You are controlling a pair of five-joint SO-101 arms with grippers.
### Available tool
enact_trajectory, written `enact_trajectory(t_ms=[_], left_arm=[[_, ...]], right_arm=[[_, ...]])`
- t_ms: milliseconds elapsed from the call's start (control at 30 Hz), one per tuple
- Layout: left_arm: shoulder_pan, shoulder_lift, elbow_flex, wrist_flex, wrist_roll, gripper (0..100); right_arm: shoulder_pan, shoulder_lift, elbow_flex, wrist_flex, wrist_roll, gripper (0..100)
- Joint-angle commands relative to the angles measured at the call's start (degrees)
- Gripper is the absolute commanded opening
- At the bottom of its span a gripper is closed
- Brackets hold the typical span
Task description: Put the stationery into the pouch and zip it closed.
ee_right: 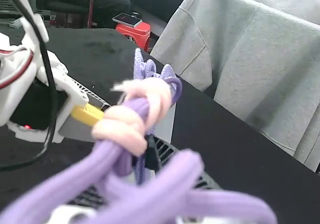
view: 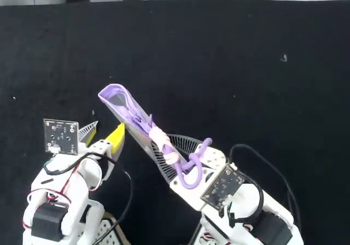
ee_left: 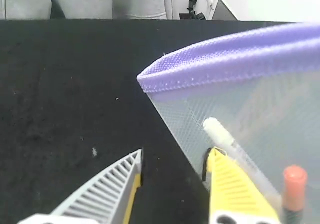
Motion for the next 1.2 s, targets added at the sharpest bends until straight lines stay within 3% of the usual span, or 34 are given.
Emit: enact_trajectory(t_ms=[0, 233, 367, 500, 633, 733, 1033, 1167], left_arm=[[0.4, -0.18, -8.13, 3.78, 1.76, 22], [-8.04, -0.18, -19.3, 4.66, -0.35, 22], [-8.48, 0.09, -26.77, 5.1, -6.33, 22], [-8.57, 3.43, -29.58, 4.48, -7.21, 22], [-9.89, 19.16, -33.71, 4.48, -9.05, 22], [-13.93, 34.29, -43.56, 6.42, -8.18, 22], [-14.46, 73.49, -85.32, 31.91, -13.89, 22], [-13.32, 83.69, -83.65, 31.82, -16.44, 22]], right_arm=[[-0.35, 0.13, 2.07, 0.35, 0.0, 1.1], [-0.35, 0.13, 2.15, 1.05, 0.0, 1.1], [-0.35, 0.13, 1.8, 1.85, 0.0, 1.1], [-0.35, 0.13, 1.8, 1.93, 0.0, 1.1], [-0.35, 0.04, 1.54, 2.64, 0.09, 1.1], [-0.35, 0.04, 1.54, 2.64, 0.09, 1.1], [-0.35, 0.04, 1.54, 2.64, 0.09, 1.1], [-0.35, 0.04, 1.54, 2.64, 0.09, 1.1]])
